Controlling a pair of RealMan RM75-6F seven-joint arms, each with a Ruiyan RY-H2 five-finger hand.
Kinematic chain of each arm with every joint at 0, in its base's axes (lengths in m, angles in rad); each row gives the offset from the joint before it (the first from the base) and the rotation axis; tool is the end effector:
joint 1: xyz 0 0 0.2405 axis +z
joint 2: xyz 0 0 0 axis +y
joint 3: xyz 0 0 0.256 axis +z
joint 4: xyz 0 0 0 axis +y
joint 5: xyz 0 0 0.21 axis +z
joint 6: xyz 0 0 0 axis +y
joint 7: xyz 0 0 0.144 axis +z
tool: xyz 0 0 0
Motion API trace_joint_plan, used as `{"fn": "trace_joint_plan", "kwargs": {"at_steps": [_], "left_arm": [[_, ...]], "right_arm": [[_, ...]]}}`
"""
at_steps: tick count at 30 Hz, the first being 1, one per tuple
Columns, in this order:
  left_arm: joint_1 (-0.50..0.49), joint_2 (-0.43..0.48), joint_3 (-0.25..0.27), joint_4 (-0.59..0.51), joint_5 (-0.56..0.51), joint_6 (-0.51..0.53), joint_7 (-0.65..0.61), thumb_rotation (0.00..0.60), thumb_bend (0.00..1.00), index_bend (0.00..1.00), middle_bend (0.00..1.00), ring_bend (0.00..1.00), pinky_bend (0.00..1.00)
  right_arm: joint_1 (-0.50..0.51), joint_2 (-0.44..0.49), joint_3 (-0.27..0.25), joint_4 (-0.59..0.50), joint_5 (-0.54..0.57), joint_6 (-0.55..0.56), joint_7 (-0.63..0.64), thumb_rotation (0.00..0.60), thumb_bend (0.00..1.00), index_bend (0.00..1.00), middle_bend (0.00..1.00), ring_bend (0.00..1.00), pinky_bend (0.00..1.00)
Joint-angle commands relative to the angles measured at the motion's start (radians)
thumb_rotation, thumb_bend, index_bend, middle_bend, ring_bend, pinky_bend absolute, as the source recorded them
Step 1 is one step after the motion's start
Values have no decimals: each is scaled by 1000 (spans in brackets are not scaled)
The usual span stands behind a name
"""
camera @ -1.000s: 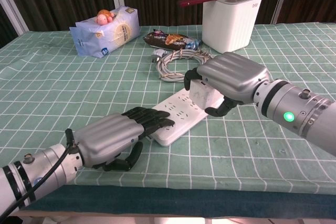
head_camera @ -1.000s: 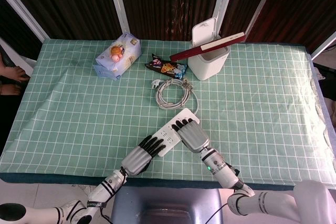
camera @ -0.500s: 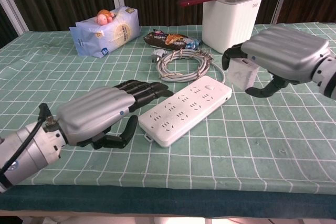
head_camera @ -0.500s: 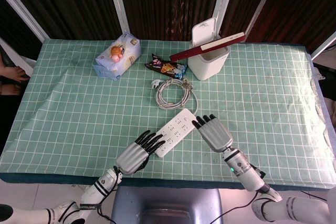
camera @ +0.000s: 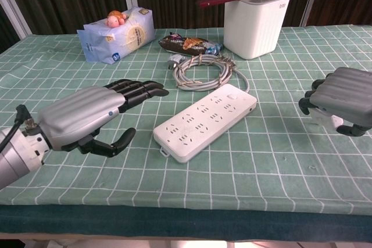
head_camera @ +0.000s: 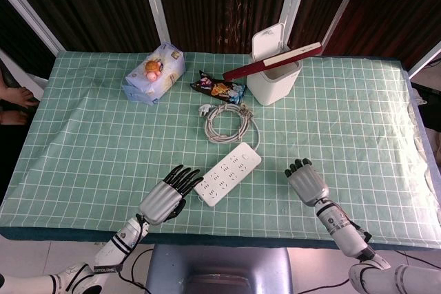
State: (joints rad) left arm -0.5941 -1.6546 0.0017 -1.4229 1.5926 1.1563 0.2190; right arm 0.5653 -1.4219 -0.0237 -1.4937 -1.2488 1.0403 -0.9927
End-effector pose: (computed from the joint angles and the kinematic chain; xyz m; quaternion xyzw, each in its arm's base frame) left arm -0.1497 0.2596 -0.0488 -0.7881 -0.2850 -0.4389 0.3241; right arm -0.2404 -0.2842 0.0089 0.8472 -0.0877 0.1174 0.5106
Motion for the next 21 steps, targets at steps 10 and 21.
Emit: {"fn": "trace_joint_plan", "kwargs": {"at_steps": [10, 21], "left_arm": [[38, 91, 31, -49, 55, 78, -26, 600, 570, 0, 7, 0, 32], [244, 364, 152, -85, 93, 326, -81, 600, 550, 0, 1, 0, 31]], "right_arm": [[-66, 156, -40, -205, -80, 110, 103, 600, 177, 0, 0, 0, 149], [-374, 300, -105, -203, -267, 564, 523, 600, 175, 0, 0, 0, 73]]}}
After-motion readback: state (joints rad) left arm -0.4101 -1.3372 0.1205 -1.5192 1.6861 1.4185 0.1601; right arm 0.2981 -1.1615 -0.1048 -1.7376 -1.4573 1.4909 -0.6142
